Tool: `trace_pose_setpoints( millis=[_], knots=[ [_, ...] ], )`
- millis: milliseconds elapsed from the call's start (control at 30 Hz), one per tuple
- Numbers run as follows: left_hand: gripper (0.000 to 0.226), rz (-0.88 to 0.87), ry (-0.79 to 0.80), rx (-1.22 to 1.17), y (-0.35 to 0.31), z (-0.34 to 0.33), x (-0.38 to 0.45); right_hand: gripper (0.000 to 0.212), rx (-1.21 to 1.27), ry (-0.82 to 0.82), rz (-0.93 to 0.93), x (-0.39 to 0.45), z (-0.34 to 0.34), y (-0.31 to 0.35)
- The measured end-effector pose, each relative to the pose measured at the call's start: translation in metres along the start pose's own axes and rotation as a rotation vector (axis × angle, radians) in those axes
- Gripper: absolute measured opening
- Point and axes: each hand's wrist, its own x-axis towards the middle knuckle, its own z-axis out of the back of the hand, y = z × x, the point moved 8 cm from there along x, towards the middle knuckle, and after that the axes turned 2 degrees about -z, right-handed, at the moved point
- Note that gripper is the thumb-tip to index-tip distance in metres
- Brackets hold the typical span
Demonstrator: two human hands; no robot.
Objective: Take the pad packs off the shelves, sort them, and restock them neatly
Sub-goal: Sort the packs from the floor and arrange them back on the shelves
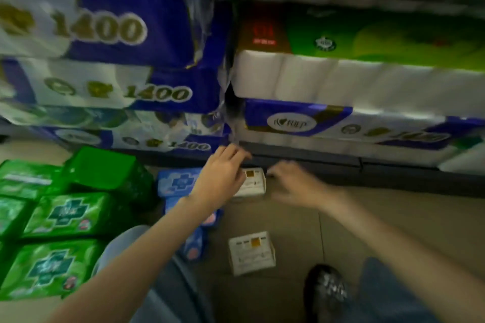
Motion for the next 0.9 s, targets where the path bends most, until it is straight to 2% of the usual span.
trace_pose_setpoints(
  millis=[67, 100, 200, 300, 400, 500, 567, 667, 767, 900],
  knots=[
    [0.037, 0.108, 0.201, 0.064, 0.024, -0.043, -0.018, 0.071, -0.110, 0.356, 0.055, -0.009, -0.094, 0.015],
    [0.039, 0.138, 0.290, 0.107, 0.033, -0.060, -0.025, 0.070, -0.178, 0.441, 0.090, -0.013, -0.128, 0.023],
    [0.042, 0.197, 0.413, 0.191, 0.054, -0.083, -0.033, 0.057, -0.296, 0.450, 0.127, -0.008, -0.184, 0.034],
    [0.043, 0.207, 0.471, 0.235, 0.062, -0.097, -0.026, 0.065, -0.324, 0.434, 0.105, -0.001, -0.203, 0.031],
    [0.046, 0.196, 0.551, 0.291, 0.069, -0.121, -0.018, 0.067, -0.260, 0.382, 0.068, 0.010, -0.194, 0.017],
    [0.053, 0.218, 0.610, 0.274, 0.078, -0.146, -0.005, 0.078, 0.055, 0.276, -0.110, 0.023, -0.152, -0.025],
    [0.061, 0.245, 0.678, 0.254, 0.084, -0.166, 0.002, 0.078, 0.153, 0.222, -0.202, 0.027, -0.117, -0.059],
    [0.073, 0.313, 0.740, 0.226, 0.095, -0.195, 0.010, 0.072, 0.130, 0.230, -0.270, 0.023, -0.078, -0.100],
    [0.088, 0.352, 0.680, 0.334, 0.099, -0.211, 0.020, 0.072, 0.113, 0.223, -0.316, 0.013, -0.054, -0.124],
    [0.075, 0.374, 0.705, 0.445, 0.087, -0.217, 0.019, 0.072, 0.106, 0.225, -0.324, 0.001, -0.038, -0.127]
  ],
)
